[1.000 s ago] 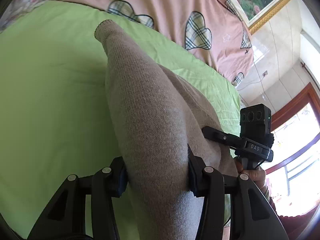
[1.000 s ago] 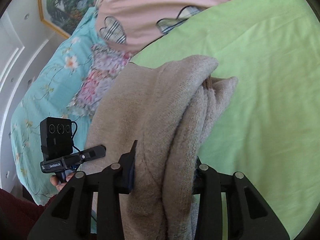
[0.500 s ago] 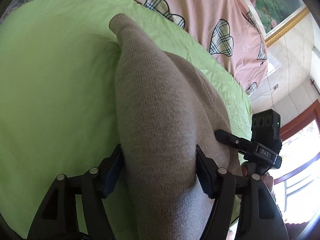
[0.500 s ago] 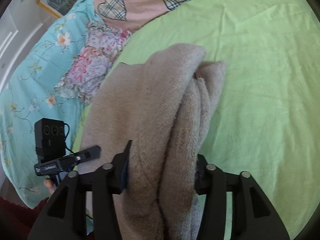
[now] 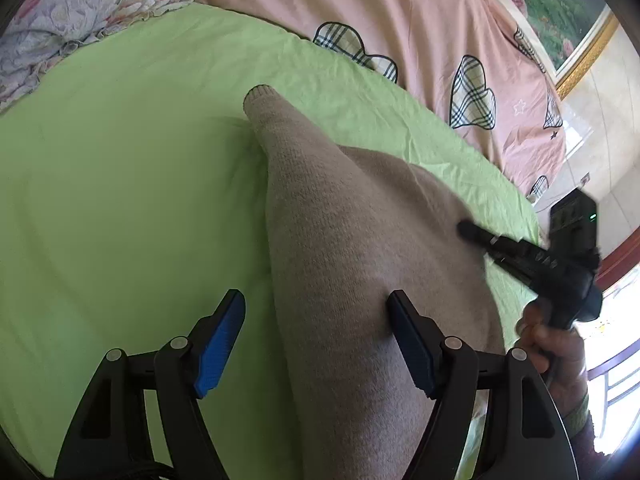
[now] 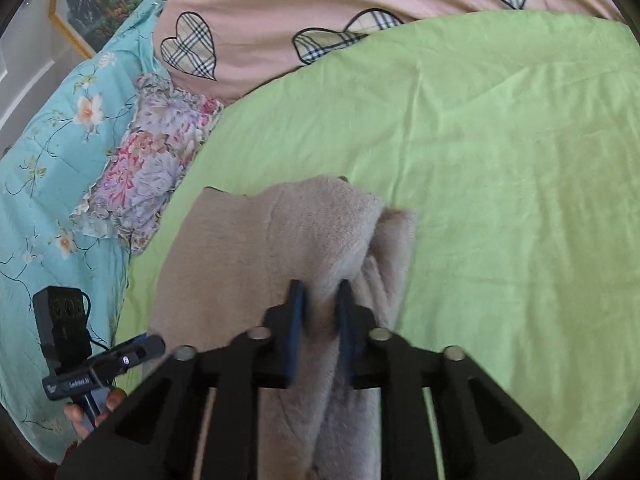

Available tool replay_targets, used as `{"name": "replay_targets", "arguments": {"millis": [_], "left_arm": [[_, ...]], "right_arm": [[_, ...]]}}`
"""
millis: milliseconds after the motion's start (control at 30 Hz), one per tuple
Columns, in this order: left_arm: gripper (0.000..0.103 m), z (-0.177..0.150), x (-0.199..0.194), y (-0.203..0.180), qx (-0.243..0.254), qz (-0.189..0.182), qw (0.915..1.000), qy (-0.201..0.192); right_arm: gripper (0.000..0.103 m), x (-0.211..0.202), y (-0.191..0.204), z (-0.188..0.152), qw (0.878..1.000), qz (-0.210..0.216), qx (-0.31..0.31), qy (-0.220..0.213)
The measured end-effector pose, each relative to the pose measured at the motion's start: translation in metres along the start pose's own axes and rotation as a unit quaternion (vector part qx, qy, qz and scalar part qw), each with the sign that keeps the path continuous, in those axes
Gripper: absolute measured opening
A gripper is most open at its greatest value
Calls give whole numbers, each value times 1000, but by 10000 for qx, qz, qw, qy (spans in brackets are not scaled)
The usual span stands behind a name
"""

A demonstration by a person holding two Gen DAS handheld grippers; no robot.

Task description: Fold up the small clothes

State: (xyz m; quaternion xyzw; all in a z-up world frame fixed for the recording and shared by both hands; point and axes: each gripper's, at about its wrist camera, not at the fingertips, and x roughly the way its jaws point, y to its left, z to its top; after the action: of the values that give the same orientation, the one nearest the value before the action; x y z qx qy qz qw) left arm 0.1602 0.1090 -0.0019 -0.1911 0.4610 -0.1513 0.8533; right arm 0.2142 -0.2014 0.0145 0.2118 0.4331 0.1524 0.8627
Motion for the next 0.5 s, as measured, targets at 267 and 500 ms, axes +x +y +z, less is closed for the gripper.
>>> {"name": "replay_targets", "arguments": {"millis": [267, 500], "left_arm": [[79, 26, 21, -6, 136, 46, 9996, 258], [42, 92, 80, 11, -148, 22, 9987, 481]], "right_arm": [[8, -24, -1, 3, 9988, -232, -368, -228], [8, -9, -27, -10, 9995, -300, -75, -48]]}}
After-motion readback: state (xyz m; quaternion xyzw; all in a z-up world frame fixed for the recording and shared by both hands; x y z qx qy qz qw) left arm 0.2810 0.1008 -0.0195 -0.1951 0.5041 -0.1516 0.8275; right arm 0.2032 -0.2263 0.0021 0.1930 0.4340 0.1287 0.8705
